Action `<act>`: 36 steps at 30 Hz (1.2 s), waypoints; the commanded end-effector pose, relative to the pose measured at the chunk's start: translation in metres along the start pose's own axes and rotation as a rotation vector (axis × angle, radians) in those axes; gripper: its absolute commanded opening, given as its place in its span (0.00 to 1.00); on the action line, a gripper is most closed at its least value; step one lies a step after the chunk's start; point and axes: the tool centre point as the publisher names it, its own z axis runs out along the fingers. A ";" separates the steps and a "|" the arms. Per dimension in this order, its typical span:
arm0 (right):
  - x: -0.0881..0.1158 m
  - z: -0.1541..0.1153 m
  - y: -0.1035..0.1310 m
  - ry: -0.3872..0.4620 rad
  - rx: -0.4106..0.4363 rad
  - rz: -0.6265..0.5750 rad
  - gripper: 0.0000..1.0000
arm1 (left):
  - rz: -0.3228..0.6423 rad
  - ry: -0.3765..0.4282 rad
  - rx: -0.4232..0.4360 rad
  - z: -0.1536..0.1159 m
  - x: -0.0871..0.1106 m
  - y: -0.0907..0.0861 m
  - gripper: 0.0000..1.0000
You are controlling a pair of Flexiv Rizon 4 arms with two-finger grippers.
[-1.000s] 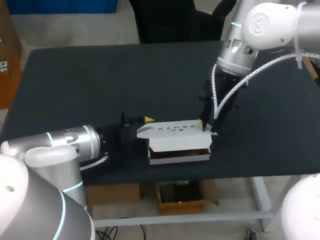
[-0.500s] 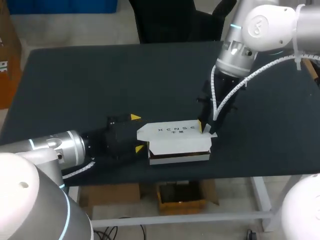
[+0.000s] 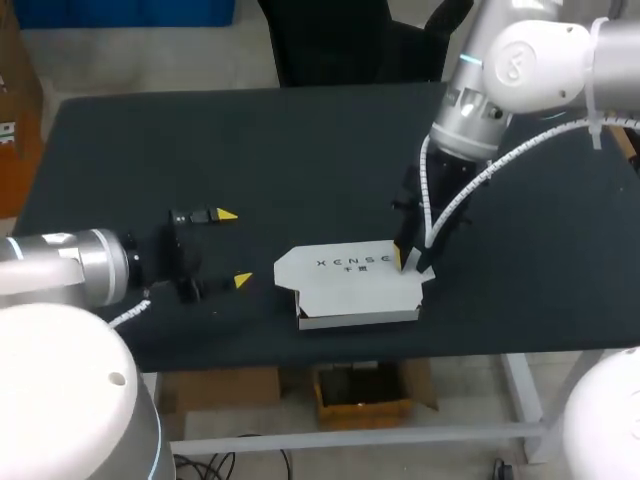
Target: Assemble the packaging by folding the flat box into shape, placing the metal phone stand inside, and closing the box properly
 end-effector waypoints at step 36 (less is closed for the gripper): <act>-0.015 0.016 -0.007 0.037 -0.208 0.058 0.42 | -0.887 -0.237 -0.787 0.021 -0.010 -0.044 1.00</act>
